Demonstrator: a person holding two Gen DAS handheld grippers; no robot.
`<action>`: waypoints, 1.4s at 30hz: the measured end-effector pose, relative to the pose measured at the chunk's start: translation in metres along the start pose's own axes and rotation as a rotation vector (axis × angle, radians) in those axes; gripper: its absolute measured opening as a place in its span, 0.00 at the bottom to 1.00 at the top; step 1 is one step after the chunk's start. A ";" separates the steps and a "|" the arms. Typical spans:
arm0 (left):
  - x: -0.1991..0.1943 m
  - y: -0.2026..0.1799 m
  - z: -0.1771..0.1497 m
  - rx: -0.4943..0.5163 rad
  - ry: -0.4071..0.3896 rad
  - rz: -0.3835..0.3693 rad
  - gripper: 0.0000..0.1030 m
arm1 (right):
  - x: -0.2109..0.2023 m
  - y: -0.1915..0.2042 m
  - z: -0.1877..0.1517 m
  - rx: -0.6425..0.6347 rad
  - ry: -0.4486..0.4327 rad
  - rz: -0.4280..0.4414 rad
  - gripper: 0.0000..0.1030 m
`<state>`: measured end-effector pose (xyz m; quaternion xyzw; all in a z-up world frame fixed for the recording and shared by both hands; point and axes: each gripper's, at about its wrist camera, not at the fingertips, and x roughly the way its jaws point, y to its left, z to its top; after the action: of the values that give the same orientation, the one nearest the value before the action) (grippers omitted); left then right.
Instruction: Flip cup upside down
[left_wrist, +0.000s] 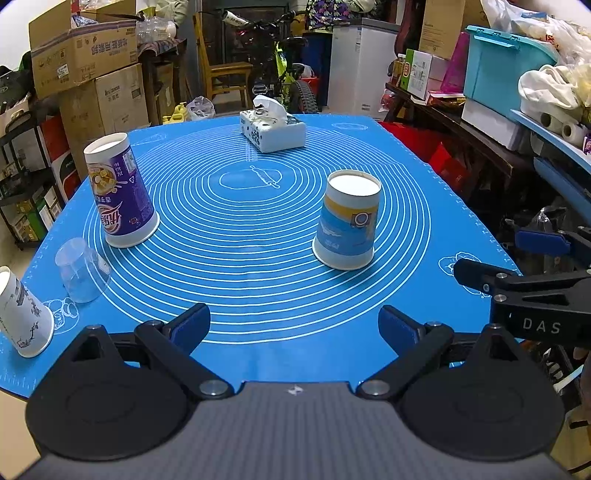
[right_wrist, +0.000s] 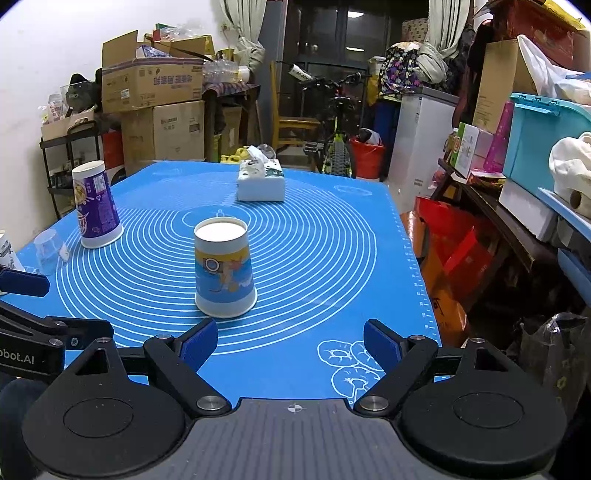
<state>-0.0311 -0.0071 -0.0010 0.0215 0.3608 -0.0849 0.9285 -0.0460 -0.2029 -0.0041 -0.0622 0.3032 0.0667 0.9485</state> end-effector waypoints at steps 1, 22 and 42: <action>0.000 0.000 0.000 -0.001 0.000 0.000 0.94 | 0.000 0.000 0.000 0.001 0.000 0.000 0.85; 0.001 -0.004 -0.002 0.009 0.000 -0.002 0.94 | 0.004 -0.002 -0.002 0.011 0.012 -0.005 0.85; 0.000 -0.005 -0.001 0.014 0.003 -0.005 0.94 | 0.006 -0.005 -0.006 0.020 0.019 -0.010 0.85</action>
<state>-0.0327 -0.0120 -0.0021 0.0271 0.3619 -0.0896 0.9275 -0.0439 -0.2083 -0.0115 -0.0548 0.3127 0.0583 0.9465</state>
